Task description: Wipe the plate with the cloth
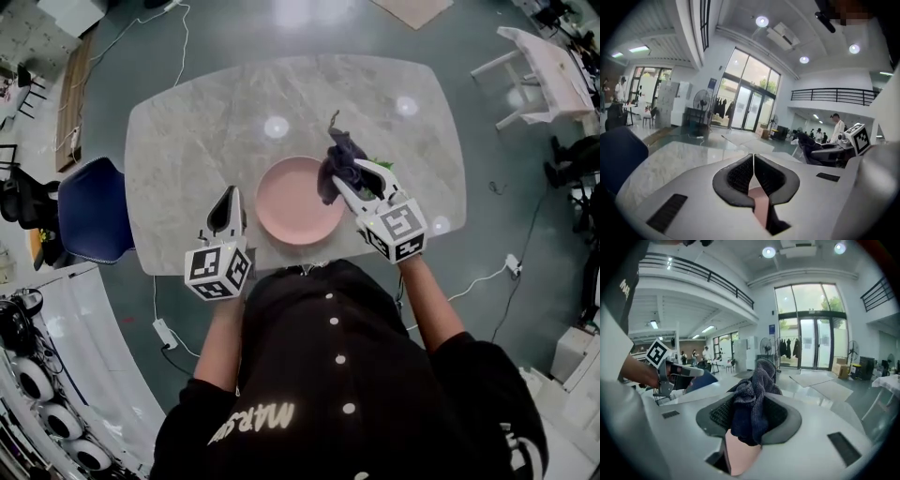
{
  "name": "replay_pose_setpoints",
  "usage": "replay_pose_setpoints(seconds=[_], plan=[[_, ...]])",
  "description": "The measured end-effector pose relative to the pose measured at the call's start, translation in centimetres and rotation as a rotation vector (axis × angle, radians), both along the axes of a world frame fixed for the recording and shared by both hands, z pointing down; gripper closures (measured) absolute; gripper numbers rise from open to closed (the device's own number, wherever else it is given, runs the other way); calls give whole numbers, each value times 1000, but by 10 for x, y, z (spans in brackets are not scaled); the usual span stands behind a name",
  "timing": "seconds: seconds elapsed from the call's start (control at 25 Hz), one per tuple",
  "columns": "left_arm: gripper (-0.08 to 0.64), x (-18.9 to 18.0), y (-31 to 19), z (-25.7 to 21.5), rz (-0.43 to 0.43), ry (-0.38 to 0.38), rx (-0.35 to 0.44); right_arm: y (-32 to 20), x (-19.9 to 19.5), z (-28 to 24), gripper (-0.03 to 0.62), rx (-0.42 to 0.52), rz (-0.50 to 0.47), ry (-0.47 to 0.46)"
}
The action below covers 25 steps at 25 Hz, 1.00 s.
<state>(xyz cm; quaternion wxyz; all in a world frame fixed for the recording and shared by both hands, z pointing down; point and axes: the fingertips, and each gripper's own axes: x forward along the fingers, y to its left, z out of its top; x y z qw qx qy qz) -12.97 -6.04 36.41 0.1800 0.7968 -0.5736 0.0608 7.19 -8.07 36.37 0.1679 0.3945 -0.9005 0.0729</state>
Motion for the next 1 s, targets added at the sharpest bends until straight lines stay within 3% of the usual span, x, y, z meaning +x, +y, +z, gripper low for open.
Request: replay_pose_setpoints(seconds=[0.16, 0.32, 0.76, 1.0], plan=[[541, 0, 1, -61, 5, -37, 140, -6, 23, -55, 449, 123, 97, -85], [543, -1, -1, -106, -2, -59, 232, -13, 49, -103, 449, 219, 185, -162], [543, -15, 3, -176, -61, -66, 370, -10, 113, -190, 451, 428, 348, -303], [543, -36, 4, -192, -122, -101, 413, 0, 123, -216, 453, 527, 379, -310]])
